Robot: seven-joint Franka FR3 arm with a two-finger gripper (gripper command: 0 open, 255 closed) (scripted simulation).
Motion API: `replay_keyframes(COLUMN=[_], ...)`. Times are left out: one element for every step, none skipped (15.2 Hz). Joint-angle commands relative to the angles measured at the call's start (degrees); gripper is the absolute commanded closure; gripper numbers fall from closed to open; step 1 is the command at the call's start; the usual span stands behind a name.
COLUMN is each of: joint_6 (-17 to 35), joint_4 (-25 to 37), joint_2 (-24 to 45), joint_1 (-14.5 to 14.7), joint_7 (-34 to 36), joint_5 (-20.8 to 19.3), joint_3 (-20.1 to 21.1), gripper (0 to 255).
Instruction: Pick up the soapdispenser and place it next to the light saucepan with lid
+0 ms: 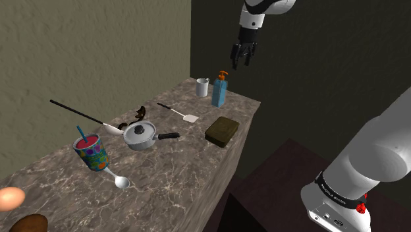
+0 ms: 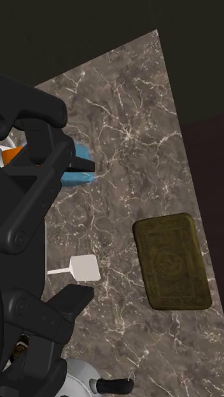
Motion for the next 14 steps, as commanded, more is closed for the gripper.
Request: replay_keyframes(joint_6=[0.9,1.2,1.4,1.6,1.7,1.7,1.6,1.5,1.2,0.9,0.5,0.0,-0.6,-1.0], joint_4=[3.5,5.3,7.2,9.2,11.3,13.5,15.8,18.2,20.7,23.4,26.2,29.2,32.4,34.1], joint_2=[4.5,6.7,8.9,11.1,13.3,15.6,17.9,20.3,22.6,25.1,27.5,30.1,32.7,34.1], joint_1=[-0.3,-0.4,-0.6,-0.7,-0.9,-1.1,-1.3,-1.4,-1.6,-1.9,-2.1,-2.3,-2.6,-2.7], joint_7=[-0.4,-0.6,-0.8,-1.0,-1.2,-1.4,-1.6,-1.7,-1.9,-2.0,-2.2,-2.3,-2.5,-2.5], joint_5=[-0.1,-0.1,-0.1,0.0,0.0,0.0,0.1,0.1,0.2,0.3,0.3,0.4,0.5,0.5], joint_3=[-0.3,-0.5,-0.6,-0.8,-0.9,-1.0,-1.1,-1.2,-1.3,-1.4,-1.5,-1.5,-1.6,-1.6], gripper=[0,0,0,0,0,0,0,0,0,0,0,0,0,0])
